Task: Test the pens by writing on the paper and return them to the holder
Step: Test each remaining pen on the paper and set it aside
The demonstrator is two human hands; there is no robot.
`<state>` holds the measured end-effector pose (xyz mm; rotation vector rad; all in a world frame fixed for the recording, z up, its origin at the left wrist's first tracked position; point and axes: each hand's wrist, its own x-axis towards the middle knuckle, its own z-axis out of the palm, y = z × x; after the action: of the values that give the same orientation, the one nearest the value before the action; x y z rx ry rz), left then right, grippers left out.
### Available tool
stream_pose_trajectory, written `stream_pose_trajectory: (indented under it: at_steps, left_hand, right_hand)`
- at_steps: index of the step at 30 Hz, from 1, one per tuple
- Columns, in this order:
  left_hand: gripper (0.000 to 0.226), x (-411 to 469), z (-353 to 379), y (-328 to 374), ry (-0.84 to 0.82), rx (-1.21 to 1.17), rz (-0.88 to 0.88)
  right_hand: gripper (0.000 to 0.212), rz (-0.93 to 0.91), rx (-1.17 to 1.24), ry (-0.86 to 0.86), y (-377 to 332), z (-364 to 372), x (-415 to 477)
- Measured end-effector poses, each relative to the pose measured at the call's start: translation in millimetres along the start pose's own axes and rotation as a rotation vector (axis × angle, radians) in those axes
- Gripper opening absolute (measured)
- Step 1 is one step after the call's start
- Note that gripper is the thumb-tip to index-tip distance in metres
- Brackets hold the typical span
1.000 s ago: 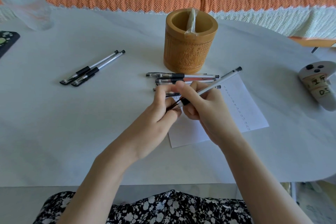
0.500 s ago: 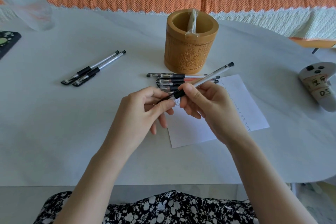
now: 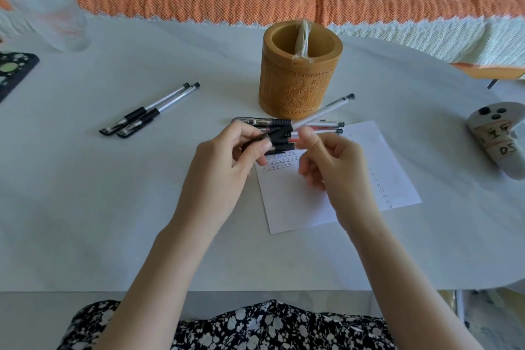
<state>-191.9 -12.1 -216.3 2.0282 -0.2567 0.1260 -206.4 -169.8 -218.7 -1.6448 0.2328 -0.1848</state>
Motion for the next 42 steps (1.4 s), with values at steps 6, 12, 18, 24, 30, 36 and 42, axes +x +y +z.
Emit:
stream_pose_trajectory:
  at_steps: [6,12,18,24,30,36,42]
  left_hand:
    - [0.009,6.4,-4.7,-8.4,-0.003,0.148,0.015]
    - [0.011,10.5,-5.4,-11.1,0.016,0.103,0.009]
    - [0.017,22.7,-25.3,-33.7,0.174,0.244,-0.006]
    - [0.028,29.8,-55.1,-61.8,0.332,0.481,-0.088]
    - [0.036,35.3,-67.9,-79.8,0.348,0.611,-0.146]
    - [0.029,35.1,-70.9,-85.5,0.373,0.631,-0.134]
    - [0.023,31.9,-71.4,-76.6,0.420,0.538,-0.172]
  right_hand:
    - [0.026,-0.322,-0.394,-0.026,7.1,1.0,5.3]
    - [0.011,-0.408,-0.500,0.010,11.8,7.2,21.3]
    - [0.028,-0.299,-0.526,0.003,16.6,9.4,27.7]
    - [0.023,-0.273,-0.418,-0.016,16.0,2.7,23.7]
    - [0.016,-0.245,-0.396,-0.033,15.6,0.5,17.1]
    - [0.014,-0.232,-0.347,-0.063,12.8,0.3,11.9]
    - [0.014,-0.235,-0.333,-0.084,12.9,1.2,12.6]
